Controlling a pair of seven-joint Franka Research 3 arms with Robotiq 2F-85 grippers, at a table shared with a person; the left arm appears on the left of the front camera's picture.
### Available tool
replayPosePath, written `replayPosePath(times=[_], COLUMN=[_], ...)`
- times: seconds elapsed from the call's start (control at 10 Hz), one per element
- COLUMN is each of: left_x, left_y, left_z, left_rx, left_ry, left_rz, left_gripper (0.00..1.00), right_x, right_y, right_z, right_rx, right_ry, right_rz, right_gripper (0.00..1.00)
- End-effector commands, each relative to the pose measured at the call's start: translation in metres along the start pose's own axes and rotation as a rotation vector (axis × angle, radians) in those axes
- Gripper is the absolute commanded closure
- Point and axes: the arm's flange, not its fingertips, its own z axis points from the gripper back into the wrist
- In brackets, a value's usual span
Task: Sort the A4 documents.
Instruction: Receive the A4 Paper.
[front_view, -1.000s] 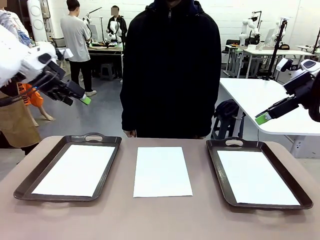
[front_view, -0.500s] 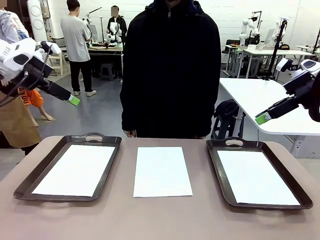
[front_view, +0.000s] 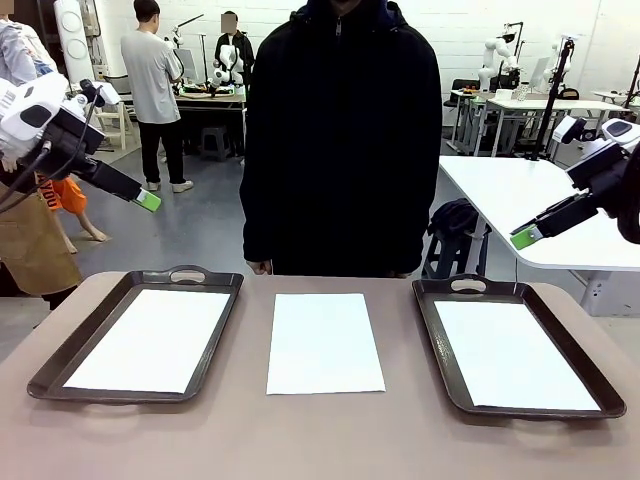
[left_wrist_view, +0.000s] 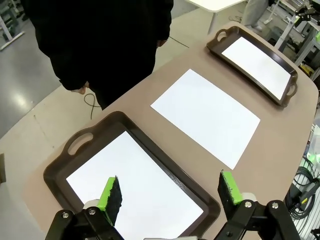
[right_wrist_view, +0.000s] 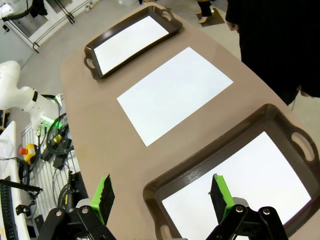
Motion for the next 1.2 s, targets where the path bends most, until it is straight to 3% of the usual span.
replayPosePath(times=[0.0, 0.3, 0.4, 1.1], left_x=[-0.0050, -0.0048, -0.0028, -0.0028], left_y=[-0.0016, 0.0056, 0.0001, 0.0001], left_z=[-0.0029, -0.0075, -0.0020, -0.0020], left_rx=[-0.025, -0.042, -0.009, -0.009], left_ry=[-0.014, -0.013, 0.007, 0.007], left_rz=[0.017, 0.065, 0.008, 0.008], left_gripper=[0.00, 0.00, 0.00, 0.00], right_x=[-0.0004, -0.0004, -0.0004, -0.0004], right_y=[0.0002, 0.0002, 0.0002, 0.0002], right_z=[-0.0019, -0.0019, -0.0019, -0.0019], right_rx=[-0.001, -0.001, -0.001, -0.001], right_ry=[-0.005, -0.005, -0.005, -0.005], right_rz=[-0.002, -0.002, -0.002, -0.002], right_gripper=[0.00, 0.00, 0.00, 0.00])
